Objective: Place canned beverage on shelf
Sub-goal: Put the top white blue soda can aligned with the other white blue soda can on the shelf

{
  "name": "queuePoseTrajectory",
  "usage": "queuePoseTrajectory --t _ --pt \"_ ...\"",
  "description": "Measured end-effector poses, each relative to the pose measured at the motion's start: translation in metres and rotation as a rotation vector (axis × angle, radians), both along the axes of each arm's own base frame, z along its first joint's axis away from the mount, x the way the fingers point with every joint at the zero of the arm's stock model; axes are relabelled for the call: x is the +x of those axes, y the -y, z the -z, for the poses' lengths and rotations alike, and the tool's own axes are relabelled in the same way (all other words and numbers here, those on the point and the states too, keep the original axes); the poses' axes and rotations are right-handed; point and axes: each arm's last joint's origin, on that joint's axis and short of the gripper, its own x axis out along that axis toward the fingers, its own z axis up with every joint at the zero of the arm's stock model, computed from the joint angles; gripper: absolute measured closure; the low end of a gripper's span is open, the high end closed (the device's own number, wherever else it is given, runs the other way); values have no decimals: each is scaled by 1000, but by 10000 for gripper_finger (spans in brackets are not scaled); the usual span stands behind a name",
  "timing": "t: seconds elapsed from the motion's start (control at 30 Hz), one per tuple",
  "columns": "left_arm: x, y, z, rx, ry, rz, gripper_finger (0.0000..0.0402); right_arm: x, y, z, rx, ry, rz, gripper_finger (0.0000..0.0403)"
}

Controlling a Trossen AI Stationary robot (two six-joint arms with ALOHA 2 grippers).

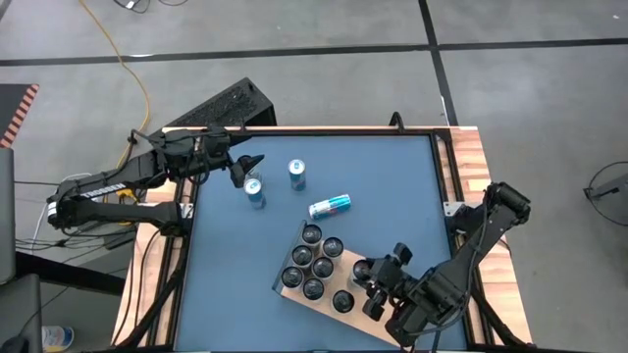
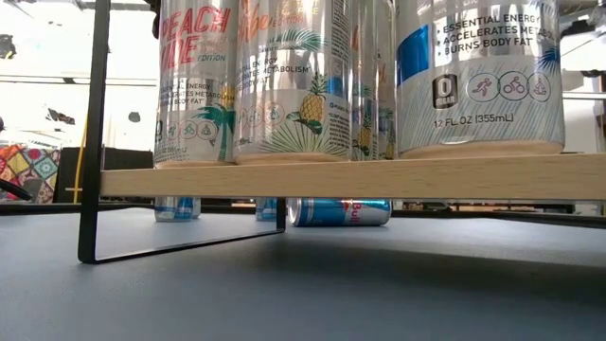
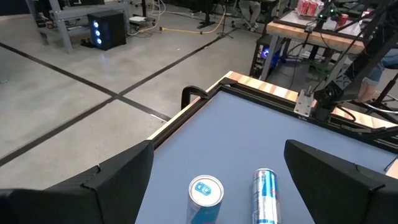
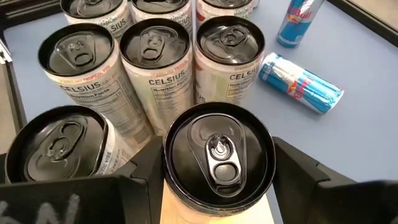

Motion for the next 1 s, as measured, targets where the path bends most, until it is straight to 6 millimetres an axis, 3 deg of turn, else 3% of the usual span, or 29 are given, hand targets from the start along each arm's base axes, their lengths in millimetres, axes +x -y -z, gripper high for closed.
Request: queuePoseTrajectory --t 0.3,1.0 --pt "0 0 0 0 1 0 54 11 -8 12 -24 -19 -44 192" --pt "0 0 0 -5 6 -1 54 13 -8 11 -71 2 -44 192"
